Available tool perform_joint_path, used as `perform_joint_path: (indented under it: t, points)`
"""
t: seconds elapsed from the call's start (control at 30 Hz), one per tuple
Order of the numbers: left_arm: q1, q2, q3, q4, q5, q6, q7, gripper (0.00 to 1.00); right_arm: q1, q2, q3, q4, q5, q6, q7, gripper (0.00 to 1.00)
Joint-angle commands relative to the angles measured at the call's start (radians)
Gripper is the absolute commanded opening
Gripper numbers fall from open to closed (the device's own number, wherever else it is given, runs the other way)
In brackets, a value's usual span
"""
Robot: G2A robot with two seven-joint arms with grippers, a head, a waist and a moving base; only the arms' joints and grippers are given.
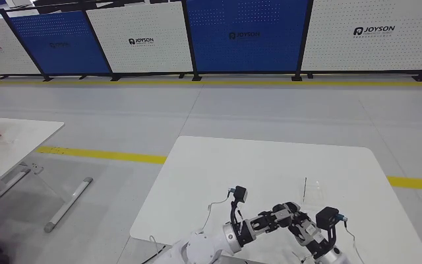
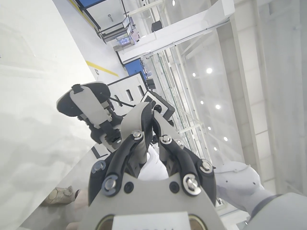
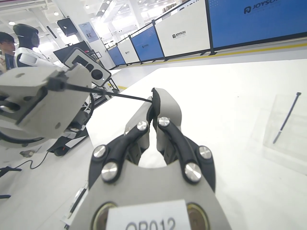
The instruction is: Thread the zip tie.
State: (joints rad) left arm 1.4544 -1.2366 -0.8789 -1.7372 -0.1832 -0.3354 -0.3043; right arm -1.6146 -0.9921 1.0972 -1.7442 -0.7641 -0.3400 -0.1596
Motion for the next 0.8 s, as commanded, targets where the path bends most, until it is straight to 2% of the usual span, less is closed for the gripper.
perform_joint_path:
  t: [0.0,0.5,0.77]
  points:
    - [0.004,0.001,-0.002,-0.007,0.002,0.000,0.001,0.00,-0.001,0.000,0.000,0.000,0.000,0.000,-0.001,0.00]
    - [0.010,0.004,-0.007,-0.015,-0.005,-0.002,0.016,0.00,-0.003,-0.001,0.001,0.009,-0.008,0.000,-0.008,0.00]
    - [0.021,0.008,-0.011,-0.034,-0.002,-0.005,0.013,0.00,0.000,-0.005,0.000,0.014,-0.015,0.000,-0.007,0.00]
